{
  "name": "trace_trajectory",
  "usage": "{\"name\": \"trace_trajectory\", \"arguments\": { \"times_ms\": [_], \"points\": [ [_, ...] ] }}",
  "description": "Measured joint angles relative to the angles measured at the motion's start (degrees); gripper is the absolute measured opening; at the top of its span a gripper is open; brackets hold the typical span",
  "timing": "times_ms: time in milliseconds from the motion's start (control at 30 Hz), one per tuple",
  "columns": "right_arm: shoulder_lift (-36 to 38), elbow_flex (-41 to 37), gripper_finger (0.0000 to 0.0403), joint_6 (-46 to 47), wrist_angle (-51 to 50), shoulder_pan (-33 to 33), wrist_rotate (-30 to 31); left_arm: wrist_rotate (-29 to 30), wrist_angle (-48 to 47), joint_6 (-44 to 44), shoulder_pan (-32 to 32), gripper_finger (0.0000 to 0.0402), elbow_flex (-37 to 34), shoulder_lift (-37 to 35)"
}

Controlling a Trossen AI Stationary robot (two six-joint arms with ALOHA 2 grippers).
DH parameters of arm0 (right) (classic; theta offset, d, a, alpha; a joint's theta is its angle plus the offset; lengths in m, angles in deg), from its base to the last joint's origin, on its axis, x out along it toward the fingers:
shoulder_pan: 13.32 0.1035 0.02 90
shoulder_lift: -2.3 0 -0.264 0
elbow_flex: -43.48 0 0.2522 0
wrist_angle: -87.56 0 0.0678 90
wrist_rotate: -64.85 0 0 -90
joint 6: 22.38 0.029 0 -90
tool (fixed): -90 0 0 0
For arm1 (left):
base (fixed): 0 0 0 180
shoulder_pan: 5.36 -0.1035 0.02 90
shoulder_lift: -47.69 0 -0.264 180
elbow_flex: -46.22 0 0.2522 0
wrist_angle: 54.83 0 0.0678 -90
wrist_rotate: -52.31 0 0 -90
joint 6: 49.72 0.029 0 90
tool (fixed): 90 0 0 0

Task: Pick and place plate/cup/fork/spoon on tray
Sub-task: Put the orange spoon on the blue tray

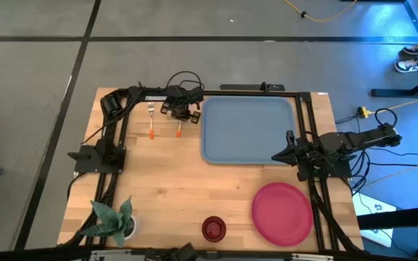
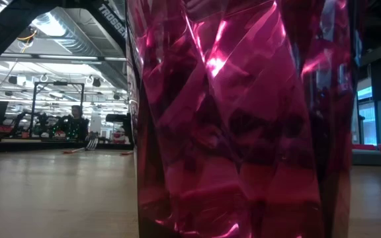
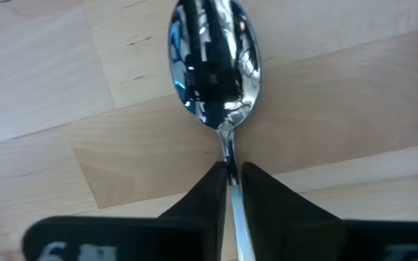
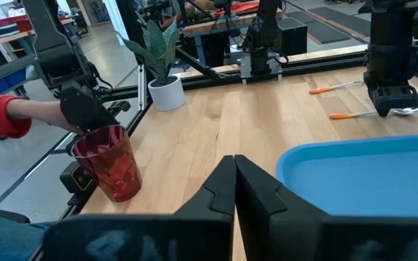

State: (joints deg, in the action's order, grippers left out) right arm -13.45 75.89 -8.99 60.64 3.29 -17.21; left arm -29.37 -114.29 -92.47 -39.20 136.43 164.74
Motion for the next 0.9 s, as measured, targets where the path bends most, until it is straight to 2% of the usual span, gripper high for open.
{"name": "trace_trajectory", "arguments": {
  "times_ms": [133, 400, 900],
  "points": [
    [0.00, 0.00, 0.0007, 0.02, 0.00, 0.00, 0.00, -0.02, 0.02, 0.85, 0.00, 0.0009, 0.00, 0.06],
    [0.00, 0.00, 0.0007, -0.04, 0.00, -0.01, 0.00, 0.07, -0.66, 2.71, 0.09, 0.0004, 0.49, -0.07],
    [0.00, 0.00, 0.0007, -0.20, -0.05, -0.01, 0.00, 0.09, -10.97, 2.84, 4.22, 0.0001, 11.63, 0.48]
  ]
}}
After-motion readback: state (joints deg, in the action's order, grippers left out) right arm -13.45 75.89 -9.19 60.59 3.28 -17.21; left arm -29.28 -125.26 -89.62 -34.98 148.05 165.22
